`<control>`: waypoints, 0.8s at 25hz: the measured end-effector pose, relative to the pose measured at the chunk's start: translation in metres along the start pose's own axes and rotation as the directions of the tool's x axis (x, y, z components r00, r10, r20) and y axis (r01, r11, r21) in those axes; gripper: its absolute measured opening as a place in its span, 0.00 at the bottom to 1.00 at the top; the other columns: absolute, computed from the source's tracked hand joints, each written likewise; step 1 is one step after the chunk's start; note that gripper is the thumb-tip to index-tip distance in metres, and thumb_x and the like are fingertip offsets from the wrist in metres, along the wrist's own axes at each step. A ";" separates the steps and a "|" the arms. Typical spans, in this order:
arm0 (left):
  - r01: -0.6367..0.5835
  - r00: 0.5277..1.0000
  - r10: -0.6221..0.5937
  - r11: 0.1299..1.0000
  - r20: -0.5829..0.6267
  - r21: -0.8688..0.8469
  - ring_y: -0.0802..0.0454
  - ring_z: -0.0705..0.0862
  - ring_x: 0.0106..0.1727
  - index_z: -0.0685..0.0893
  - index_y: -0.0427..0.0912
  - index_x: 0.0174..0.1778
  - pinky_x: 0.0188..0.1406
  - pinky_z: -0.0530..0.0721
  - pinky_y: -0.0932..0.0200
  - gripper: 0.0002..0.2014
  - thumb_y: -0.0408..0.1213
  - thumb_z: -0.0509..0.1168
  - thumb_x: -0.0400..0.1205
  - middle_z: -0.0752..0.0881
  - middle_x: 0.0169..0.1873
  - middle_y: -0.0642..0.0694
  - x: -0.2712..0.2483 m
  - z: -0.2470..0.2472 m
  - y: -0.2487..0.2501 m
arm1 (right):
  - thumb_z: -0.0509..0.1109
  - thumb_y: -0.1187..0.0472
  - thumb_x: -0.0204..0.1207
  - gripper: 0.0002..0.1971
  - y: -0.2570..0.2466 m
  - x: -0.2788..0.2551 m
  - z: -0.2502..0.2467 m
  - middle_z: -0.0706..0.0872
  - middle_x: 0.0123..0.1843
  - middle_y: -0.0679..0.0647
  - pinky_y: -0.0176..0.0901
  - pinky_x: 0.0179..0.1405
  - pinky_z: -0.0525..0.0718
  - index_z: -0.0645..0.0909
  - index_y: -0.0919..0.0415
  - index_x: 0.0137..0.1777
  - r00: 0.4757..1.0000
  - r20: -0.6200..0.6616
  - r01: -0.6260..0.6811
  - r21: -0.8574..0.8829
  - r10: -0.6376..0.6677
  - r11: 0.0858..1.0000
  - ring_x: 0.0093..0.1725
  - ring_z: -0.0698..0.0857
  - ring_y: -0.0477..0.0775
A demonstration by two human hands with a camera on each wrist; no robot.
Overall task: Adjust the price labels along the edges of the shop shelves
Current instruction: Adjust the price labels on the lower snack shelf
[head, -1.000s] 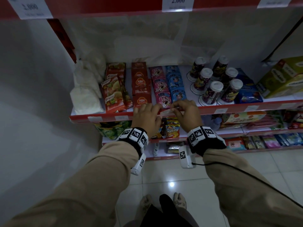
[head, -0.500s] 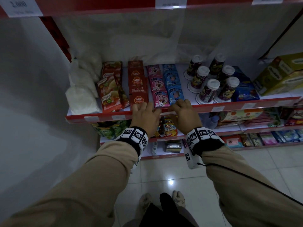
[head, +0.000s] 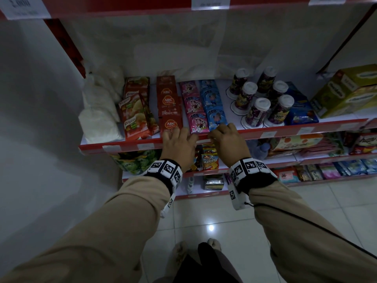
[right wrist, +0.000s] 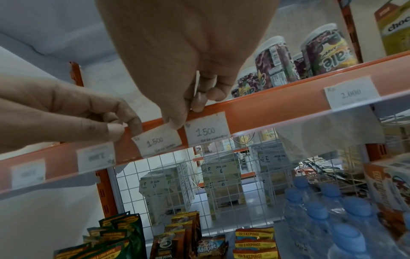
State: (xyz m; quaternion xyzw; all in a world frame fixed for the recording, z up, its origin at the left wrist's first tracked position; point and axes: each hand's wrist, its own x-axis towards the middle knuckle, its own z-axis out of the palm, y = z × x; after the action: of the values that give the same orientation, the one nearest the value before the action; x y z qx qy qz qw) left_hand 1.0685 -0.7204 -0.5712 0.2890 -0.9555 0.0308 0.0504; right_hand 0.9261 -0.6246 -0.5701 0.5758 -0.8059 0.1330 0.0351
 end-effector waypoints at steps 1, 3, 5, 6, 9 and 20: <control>0.005 1.000 -0.005 1.000 -0.003 -0.002 0.42 0.71 0.60 0.74 0.50 0.65 0.55 0.66 0.44 0.14 0.43 0.55 0.83 0.75 0.57 0.45 0.000 0.000 0.000 | 0.72 0.72 0.69 0.09 0.001 0.000 0.000 0.84 0.48 0.63 0.49 0.35 0.75 0.84 0.64 0.48 1.000 -0.003 0.002 -0.001 -0.002 1.000 0.50 0.79 0.67; 0.003 1.000 -0.003 1.000 -0.004 -0.012 0.43 0.71 0.59 0.75 0.51 0.64 0.55 0.65 0.45 0.14 0.43 0.56 0.83 0.75 0.56 0.46 0.000 -0.002 -0.002 | 0.71 0.73 0.69 0.10 0.002 0.000 0.001 0.83 0.49 0.63 0.49 0.34 0.74 0.83 0.63 0.49 1.000 -0.005 0.006 -0.004 -0.007 1.000 0.51 0.78 0.67; -0.001 1.000 0.001 1.000 -0.003 -0.023 0.43 0.71 0.59 0.75 0.52 0.63 0.55 0.64 0.45 0.14 0.43 0.56 0.83 0.75 0.55 0.46 0.000 -0.002 -0.002 | 0.72 0.73 0.68 0.11 0.003 0.000 0.001 0.83 0.49 0.63 0.50 0.37 0.76 0.83 0.64 0.49 1.000 0.010 0.020 -0.023 -0.020 1.000 0.51 0.78 0.66; 0.000 1.000 0.000 1.000 -0.004 -0.027 0.43 0.71 0.59 0.75 0.52 0.64 0.55 0.64 0.45 0.14 0.43 0.56 0.83 0.75 0.55 0.46 -0.001 -0.003 -0.002 | 0.72 0.73 0.68 0.11 0.003 0.000 0.001 0.83 0.49 0.63 0.51 0.38 0.77 0.83 0.64 0.49 1.000 0.019 0.024 -0.032 -0.023 0.999 0.51 0.78 0.66; 0.039 0.999 -0.040 0.996 -0.013 -0.080 0.45 0.72 0.60 0.76 0.51 0.64 0.56 0.62 0.46 0.14 0.41 0.56 0.83 0.78 0.57 0.48 -0.003 -0.005 -0.001 | 0.71 0.73 0.68 0.12 0.005 -0.001 0.001 0.83 0.49 0.62 0.53 0.42 0.77 0.84 0.63 0.50 0.999 0.024 0.024 -0.020 -0.024 1.000 0.50 0.78 0.66; 0.160 0.986 -0.145 0.956 0.081 -0.246 0.49 0.72 0.67 0.74 0.51 0.70 0.67 0.60 0.48 0.26 0.31 0.60 0.76 0.79 0.65 0.52 -0.020 -0.015 -0.007 | 0.70 0.74 0.63 0.16 -0.020 0.001 0.000 0.85 0.49 0.64 0.57 0.43 0.81 0.83 0.67 0.52 0.994 0.024 0.105 0.028 -0.106 0.994 0.47 0.81 0.67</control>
State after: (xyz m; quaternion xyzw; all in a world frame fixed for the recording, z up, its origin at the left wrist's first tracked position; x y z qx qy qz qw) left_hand 1.0901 -0.7141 -0.5583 0.3539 -0.9276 -0.1037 0.0591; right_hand 0.9447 -0.6314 -0.5661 0.6198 -0.7728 0.1346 0.0242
